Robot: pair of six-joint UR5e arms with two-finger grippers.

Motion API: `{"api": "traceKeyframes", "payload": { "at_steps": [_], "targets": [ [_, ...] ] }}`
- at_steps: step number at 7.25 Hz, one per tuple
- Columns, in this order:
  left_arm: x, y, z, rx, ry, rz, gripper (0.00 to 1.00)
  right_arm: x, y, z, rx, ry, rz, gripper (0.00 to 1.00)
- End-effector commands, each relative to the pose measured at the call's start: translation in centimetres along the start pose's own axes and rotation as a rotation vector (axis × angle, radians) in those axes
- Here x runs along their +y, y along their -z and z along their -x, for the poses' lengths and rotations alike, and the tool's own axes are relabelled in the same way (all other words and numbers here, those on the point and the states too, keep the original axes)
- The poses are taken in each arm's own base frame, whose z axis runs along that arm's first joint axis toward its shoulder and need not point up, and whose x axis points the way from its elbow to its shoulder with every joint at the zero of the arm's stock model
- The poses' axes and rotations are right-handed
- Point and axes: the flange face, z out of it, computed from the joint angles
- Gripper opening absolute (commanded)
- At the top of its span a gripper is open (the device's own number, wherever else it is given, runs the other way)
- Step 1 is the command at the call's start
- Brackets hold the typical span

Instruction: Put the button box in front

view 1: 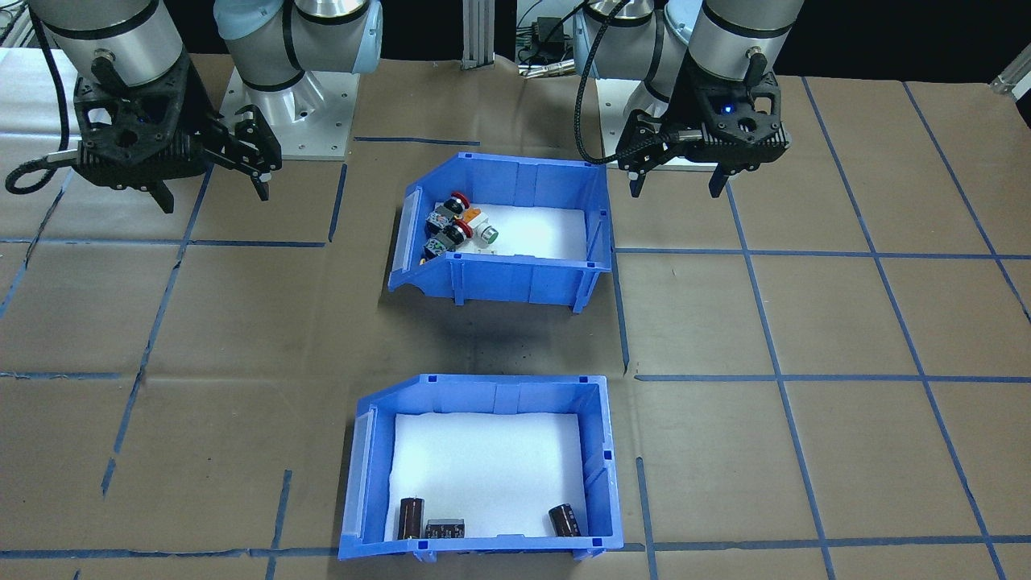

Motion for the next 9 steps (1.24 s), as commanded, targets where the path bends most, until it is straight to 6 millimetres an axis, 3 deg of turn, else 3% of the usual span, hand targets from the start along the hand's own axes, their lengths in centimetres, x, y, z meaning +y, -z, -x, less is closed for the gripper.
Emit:
{"api": "traceKeyframes", "payload": {
  "at_steps": [1,2,3,5,7,9],
  "targets": [
    [1.4,-0.5,0.0,-0.002,0.043,0.03,0.99,-4.4,-1.4,0.5,-0.004,0.266,0.014,1.0],
    [1.8,-0.9,-0.1,0.003,0.078,0.042,0.99,-8.1,-2.2,1.2,0.004,0.369,-0.002,1.0],
    [2.2,-1.9,-0.3,0.007,0.119,0.061,0.99,-12.2,-3.4,3.4,0.016,0.49,0.006,1.0],
    [3.1,-1.9,-1.9,0.005,0.15,0.06,0.99,-18.1,-4.2,10.0,0.026,0.774,-0.015,1.0],
    [4.7,-1.8,-4.9,0.001,0.327,0.053,0.99,-21.1,-4.9,14.2,0.029,1.035,-0.049,1.0],
    [5.9,-2.2,-6.8,-0.01,0.508,0.059,0.99,-22.1,-7.5,17.5,-0.036,1.105,-0.06,1.0]
  ]
}}
